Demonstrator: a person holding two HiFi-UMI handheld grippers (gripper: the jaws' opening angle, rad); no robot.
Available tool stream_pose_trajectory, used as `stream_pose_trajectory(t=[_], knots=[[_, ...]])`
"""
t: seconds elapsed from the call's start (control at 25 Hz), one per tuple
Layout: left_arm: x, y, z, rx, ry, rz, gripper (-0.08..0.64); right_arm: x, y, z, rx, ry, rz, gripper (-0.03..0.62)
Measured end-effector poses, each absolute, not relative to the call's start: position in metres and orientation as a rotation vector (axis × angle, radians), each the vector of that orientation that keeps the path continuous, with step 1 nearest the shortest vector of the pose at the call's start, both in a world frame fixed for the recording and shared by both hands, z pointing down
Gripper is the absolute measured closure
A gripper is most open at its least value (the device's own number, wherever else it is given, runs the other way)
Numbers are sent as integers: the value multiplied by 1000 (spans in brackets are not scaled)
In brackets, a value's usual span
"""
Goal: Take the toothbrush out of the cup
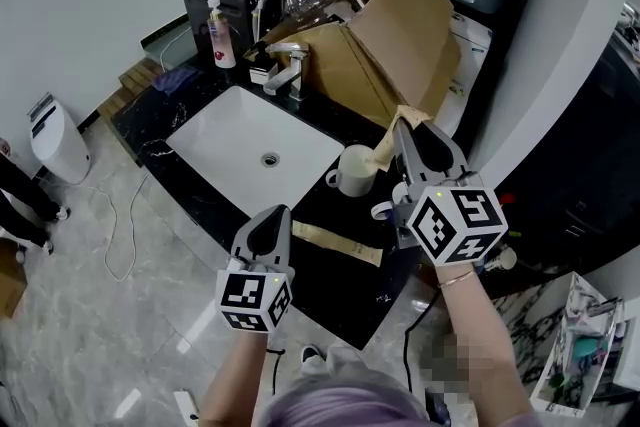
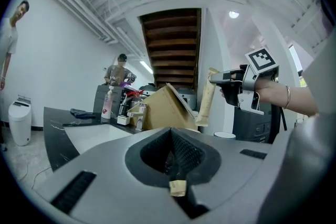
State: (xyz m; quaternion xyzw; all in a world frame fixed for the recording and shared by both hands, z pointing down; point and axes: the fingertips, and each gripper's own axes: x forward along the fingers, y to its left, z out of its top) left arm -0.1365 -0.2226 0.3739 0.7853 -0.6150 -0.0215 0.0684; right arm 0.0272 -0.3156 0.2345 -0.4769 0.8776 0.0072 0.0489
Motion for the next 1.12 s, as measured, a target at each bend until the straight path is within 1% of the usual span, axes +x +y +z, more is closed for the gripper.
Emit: stream_pose_trajectory(t=[0.28,0.44,0.84,1.12], knots=[[-140,-205,371,2367,-1855,-79,560,31,-283,216,-1400,2654,-6,535],[-142,-193,372,2370,-1845,-84,560,33,-258,219,-1375,2710,-47,537],[-141,-169,388,2338,-1815,-94,560,49,-201,264,-1296,2862,-275,538],[-138,-157,398,2312,-1821,-71,560,41,-169,302,-1173,3006,-378,540]])
